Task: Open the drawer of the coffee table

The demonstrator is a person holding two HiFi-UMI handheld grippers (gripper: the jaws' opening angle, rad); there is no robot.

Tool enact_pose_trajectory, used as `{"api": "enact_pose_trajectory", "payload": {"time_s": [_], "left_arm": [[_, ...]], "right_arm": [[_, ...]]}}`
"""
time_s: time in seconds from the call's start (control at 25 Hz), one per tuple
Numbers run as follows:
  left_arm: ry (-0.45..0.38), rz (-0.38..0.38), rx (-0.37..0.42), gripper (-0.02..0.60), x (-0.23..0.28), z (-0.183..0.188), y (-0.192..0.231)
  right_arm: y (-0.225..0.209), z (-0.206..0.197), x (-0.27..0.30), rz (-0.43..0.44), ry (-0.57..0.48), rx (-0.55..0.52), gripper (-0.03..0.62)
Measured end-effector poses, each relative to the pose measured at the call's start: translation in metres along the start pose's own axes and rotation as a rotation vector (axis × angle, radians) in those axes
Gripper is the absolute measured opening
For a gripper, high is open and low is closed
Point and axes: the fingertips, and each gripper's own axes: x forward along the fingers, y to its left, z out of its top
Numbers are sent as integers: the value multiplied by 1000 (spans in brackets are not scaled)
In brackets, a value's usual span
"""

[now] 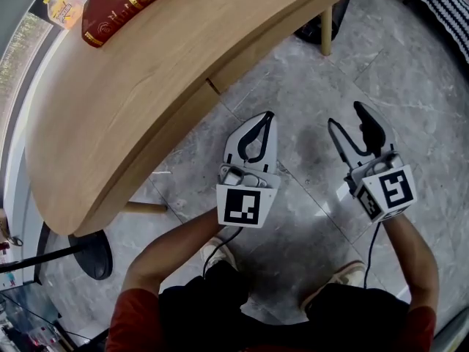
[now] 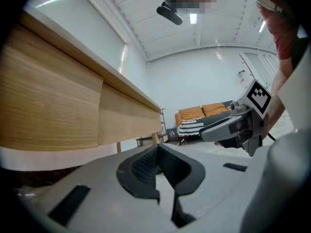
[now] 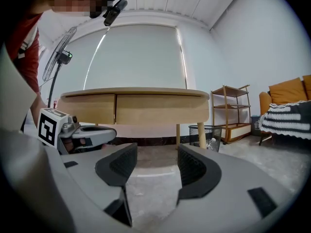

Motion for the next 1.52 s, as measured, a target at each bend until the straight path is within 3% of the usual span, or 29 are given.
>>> {"api": "enact_pose_trajectory", "payload": {"time_s": [0.36,0.72,1.0,1.12,1.36,1.52], "left_arm": [[4,12,3,8,-4,1,11],[19,34,13,7,-3,1,24],[25,54,-1,6,-4,-1,31],[44,38,32,8,-4,-5,33],[49,51,6,7,-5,-9,39],[66,40,48,7,-4,-12,40]], "right_arm": [[8,11,34,69,-45,120,247],[22,31,91,222,-117,475,247],[23,31,123,388,-191,790,262],[22,29,134,417,-216,868,262],[15,29,154,468,-315,1072,273],[13,32,166,494,-374,1175,278]]}}
